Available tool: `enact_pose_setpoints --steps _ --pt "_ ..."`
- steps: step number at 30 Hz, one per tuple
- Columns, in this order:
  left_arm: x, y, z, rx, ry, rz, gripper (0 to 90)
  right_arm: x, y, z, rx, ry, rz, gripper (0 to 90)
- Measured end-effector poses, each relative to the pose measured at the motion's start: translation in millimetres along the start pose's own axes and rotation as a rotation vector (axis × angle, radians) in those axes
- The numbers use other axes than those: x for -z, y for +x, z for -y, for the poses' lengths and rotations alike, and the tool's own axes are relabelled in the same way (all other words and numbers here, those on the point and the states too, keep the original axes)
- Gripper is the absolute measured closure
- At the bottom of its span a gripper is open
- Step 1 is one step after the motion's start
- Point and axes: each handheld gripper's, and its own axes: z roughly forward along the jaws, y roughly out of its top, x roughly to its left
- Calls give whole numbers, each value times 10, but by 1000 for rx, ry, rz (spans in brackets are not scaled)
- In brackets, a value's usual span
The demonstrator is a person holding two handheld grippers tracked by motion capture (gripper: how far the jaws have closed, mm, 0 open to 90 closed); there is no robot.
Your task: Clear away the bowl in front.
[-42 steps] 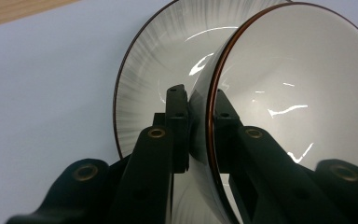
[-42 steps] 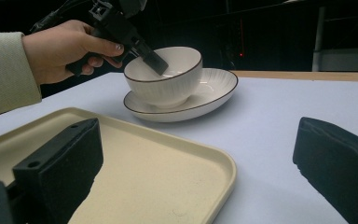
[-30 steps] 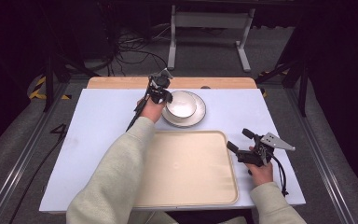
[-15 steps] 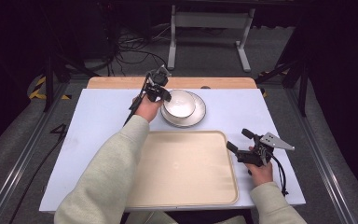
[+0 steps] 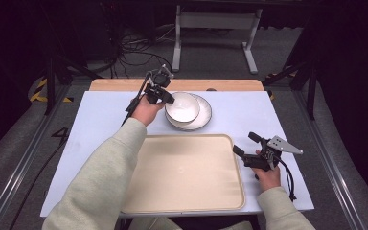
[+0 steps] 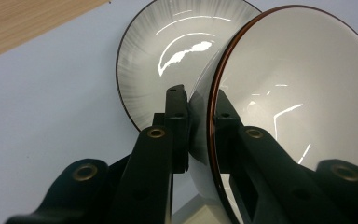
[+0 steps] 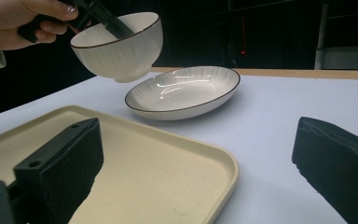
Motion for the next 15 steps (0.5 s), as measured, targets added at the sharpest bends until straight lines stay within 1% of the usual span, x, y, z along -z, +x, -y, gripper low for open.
enact_pose_setpoints --steps 7,8,9,14,15 --pt "140 -79 50 -51 6 20 820 -2 1 0 1 0 -1 23" --pt "155 -97 58 -52 5 25 820 -2 2 0 1 0 -1 23" --pt "174 -117 67 -64 5 26 820 -2 2 1 1 1 -1 23" --pt "234 -218 104 -109 11 35 820 -2 3 0 2 2 -2 23" --pt "234 -218 104 -109 11 35 820 -2 3 0 2 2 -2 23"
